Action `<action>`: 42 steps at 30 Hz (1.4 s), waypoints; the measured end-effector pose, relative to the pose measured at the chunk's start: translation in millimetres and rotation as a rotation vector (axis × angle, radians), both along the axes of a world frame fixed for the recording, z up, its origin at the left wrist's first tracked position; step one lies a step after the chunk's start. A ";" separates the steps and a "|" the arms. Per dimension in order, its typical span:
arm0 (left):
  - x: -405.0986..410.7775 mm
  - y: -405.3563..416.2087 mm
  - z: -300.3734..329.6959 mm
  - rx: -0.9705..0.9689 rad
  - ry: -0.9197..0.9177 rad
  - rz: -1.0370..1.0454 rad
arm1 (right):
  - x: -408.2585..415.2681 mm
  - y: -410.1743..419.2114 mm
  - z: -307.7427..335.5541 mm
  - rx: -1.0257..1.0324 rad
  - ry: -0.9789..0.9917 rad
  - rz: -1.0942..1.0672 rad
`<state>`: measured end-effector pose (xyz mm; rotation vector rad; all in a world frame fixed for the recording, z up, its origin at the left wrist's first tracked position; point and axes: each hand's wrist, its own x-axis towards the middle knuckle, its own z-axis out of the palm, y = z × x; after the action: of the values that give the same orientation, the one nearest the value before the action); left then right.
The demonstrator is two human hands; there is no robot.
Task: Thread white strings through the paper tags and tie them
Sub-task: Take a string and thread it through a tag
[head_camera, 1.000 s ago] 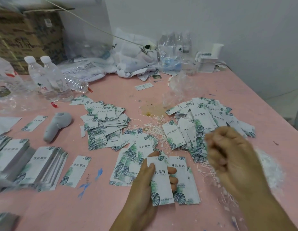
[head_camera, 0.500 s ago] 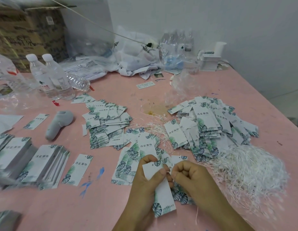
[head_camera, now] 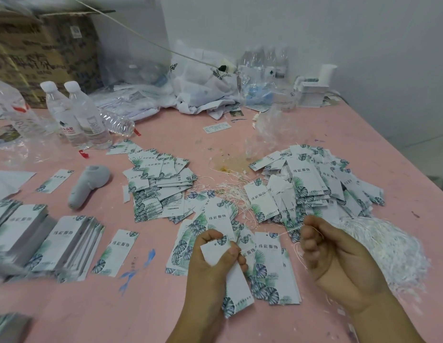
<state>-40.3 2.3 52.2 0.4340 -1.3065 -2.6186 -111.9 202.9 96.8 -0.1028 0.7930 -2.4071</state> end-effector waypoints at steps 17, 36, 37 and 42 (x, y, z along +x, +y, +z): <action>1.2 1.5 0.1 -0.104 -0.061 -0.061 | -2.1 -5.5 -5.8 0.166 0.140 -0.423; 3.8 9.5 -13.7 -0.315 -0.009 -0.089 | 44.7 -56.8 -23.1 1.143 0.654 -0.303; 4.1 9.5 -12.3 -0.295 0.000 -0.080 | 45.4 -58.4 -22.6 1.165 0.677 -0.319; 4.9 9.9 -6.8 -0.258 0.039 -0.043 | 46.1 -63.2 -21.2 1.201 0.730 -0.409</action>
<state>-35.4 12.2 45.5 0.3157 -1.6290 -2.4305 -65.7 139.6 75.6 -0.3566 2.6358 -1.7665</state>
